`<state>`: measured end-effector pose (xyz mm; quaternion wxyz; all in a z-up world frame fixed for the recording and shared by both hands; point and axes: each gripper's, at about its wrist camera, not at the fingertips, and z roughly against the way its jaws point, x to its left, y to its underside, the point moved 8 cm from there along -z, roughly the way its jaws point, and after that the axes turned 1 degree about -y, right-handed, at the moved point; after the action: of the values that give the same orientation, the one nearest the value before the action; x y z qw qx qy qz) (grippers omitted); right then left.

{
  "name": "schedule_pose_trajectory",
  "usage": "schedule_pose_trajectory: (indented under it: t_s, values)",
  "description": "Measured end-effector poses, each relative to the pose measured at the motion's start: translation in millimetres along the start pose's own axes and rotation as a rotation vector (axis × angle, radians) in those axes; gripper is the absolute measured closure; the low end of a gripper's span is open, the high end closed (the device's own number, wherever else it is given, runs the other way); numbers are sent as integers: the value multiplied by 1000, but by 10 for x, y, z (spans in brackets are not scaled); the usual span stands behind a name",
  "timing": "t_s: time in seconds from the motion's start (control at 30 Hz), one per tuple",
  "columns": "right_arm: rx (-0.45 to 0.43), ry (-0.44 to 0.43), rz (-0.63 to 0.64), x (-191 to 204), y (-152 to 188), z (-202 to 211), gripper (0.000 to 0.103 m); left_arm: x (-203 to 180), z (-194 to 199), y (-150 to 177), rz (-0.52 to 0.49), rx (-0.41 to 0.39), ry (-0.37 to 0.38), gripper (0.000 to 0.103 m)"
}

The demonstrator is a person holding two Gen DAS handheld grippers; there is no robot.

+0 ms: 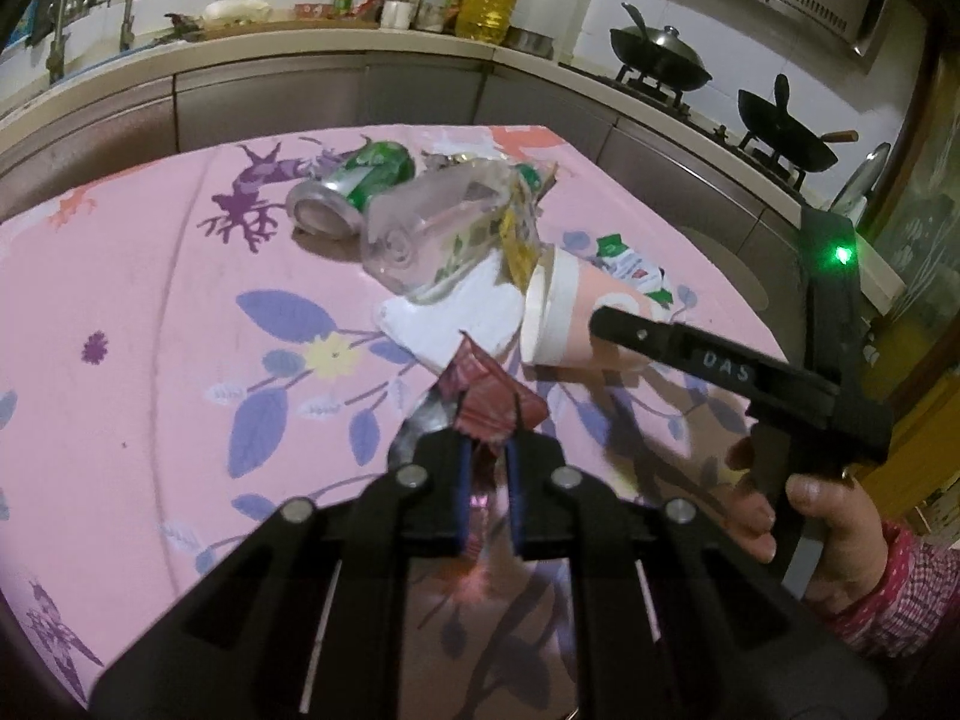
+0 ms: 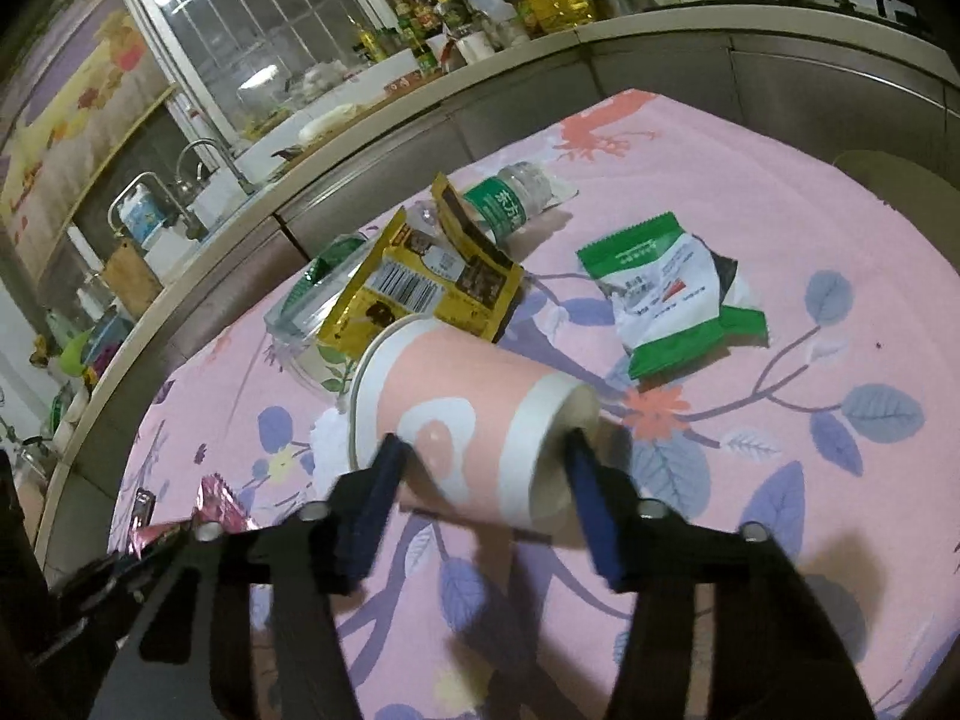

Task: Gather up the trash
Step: 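Grasp the pink paper cup with the right gripper while the left holds the wrapper, then carry the wrapper and paper cup to the beige bin and release both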

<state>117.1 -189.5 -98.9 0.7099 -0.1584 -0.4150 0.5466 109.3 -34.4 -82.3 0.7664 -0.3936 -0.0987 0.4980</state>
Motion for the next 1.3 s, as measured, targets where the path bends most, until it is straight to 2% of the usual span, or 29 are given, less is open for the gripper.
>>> schedule_pose_trajectory:
  t_s: [0.03, 0.13, 0.17, 0.23, 0.27, 0.43, 0.57, 0.7, 0.87, 0.97, 1.1, 1.3]
  values:
    - [-6, -8, 7, -6, -2, 25, 65, -8, 0, -16, -1, 0, -5, 94]
    - [-5, -28, 17, -19, 14, 58, 75, -32, -8, -44, -2, 4, -16, 94]
    - [-5, -40, 19, -16, 17, 66, 84, -41, -12, -52, -3, 5, -19, 94]
    - [-4, -56, 24, -16, 17, 88, 94, -66, -25, -62, -4, 9, -25, 94]
    - [-4, -63, 25, -17, 17, 95, 96, -76, -28, -66, -6, 11, -27, 94]
    - [-2, -117, -6, -64, 9, 141, 99, -118, -41, -98, -16, 18, -43, 94]
    - [-34, -157, -36, -81, -53, 323, 103, -142, -15, -143, -18, 11, -48, 94]
    - [-79, -191, -65, -137, -174, 559, 103, -231, 9, -276, -27, -3, -28, 94]
    - [-84, -259, -141, -270, -248, 721, 103, -486, -54, -504, -64, -18, 14, 94]
    - [-115, -283, -145, -323, -308, 889, 103, -650, -113, -640, -86, -22, 32, 94]
    - [-197, -274, -169, -562, -473, 1162, 103, -939, -256, -861, -117, -16, 74, 94]
    - [-325, -162, -239, -1336, -804, 1488, 103, -1776, -687, -1354, -233, -16, 165, 94]
